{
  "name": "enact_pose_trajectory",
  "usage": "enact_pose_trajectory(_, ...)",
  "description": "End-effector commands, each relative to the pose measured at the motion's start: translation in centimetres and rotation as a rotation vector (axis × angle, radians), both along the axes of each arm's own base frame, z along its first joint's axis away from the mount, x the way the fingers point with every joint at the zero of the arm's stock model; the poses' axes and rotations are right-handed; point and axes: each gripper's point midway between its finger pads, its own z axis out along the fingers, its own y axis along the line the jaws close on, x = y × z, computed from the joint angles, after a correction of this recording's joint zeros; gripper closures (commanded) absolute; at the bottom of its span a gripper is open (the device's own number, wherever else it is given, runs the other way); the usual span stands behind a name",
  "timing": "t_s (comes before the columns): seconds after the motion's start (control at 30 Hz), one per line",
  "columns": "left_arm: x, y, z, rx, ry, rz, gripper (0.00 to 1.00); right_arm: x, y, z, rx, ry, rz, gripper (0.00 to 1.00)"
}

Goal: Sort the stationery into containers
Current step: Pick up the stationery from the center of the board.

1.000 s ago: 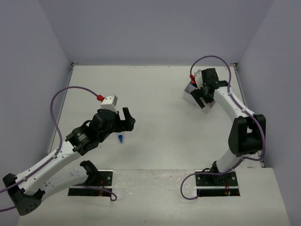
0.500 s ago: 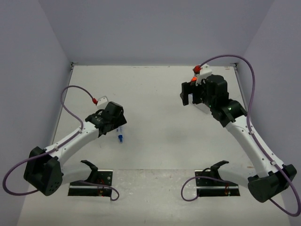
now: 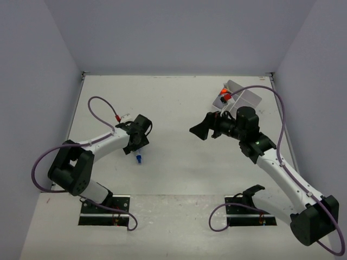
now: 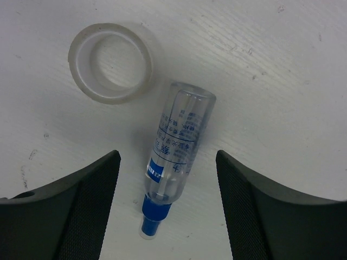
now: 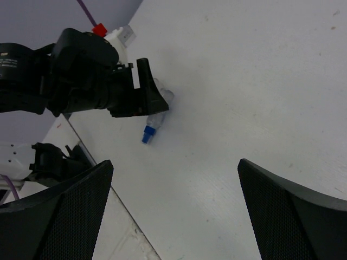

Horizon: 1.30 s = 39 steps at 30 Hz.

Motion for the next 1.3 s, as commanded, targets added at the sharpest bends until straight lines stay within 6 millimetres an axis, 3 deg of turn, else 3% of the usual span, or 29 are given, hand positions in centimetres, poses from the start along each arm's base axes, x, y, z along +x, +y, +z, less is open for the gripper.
enact_pose_trajectory(0.0,1.3,-1.2,0.1,-0.042,-0.059,0.019,0.30,-0.6,1.5,3.4,0.109,-0.068,0.083,0.01)
enact_pose_trajectory(0.2,0.9,-1.2,-2.1,-0.031,-0.020,0.015,0.45,-1.6,2.4,3.2,0.166,-0.074,0.162,0.01)
enact_pose_trajectory(0.27,0.8,-1.5,-2.9,-0.039,-0.007,0.009,0.60,-2.7,2.9,2.6,0.208,-0.063,0.218,0.01)
enact_pose_trajectory(0.33,0.8,-1.8,-3.2,-0.056,0.001,0.002,0.88,-3.7,3.2,1.2,0.229,-0.037,0.265,0.01)
enact_pose_trajectory(0.4,0.9,-2.2,-3.0,-0.078,-0.010,0.003,1.00,-4.4,3.6,1.1,0.267,-0.046,0.294,0.01)
enact_pose_trajectory(0.47,1.2,-3.3,-1.8,-0.129,-0.058,0.001,1.00,-6.0,4.6,-0.9,0.270,-0.027,0.311,0.05)
enact_pose_trajectory(0.6,1.4,-7.4,2.6,-0.301,-0.185,0.046,1.00,-6.1,5.6,-4.6,0.216,-0.005,0.143,0.37)
enact_pose_trajectory(0.63,1.2,-9.0,3.9,-0.349,-0.210,0.048,1.00,-5.4,5.3,-5.0,0.224,-0.012,0.061,0.48)
enact_pose_trajectory(0.73,0.9,-12.3,7.0,-0.511,-0.253,0.116,1.00,-5.2,4.7,-5.1,0.238,-0.040,-0.053,0.65)
enact_pose_trajectory(0.87,0.2,-15.4,10.0,-0.689,-0.257,0.177,1.00,-4.7,4.4,-4.1,0.210,-0.095,-0.127,0.61)
enact_pose_trajectory(0.93,0.1,-16.6,10.5,-0.758,-0.244,0.197,1.00,-4.4,4.1,-3.4,0.203,-0.114,-0.168,0.55)
enact_pose_trajectory(1.1,0.4,-19.6,11.2,-0.891,-0.211,0.183,1.00,-3.2,3.8,-3.0,0.156,-0.130,-0.231,0.52)
enact_pose_trajectory(1.27,0.7,-20.6,12.0,-0.914,-0.211,0.167,1.00,-3.0,4.0,-4.0,0.117,-0.097,-0.247,0.51)
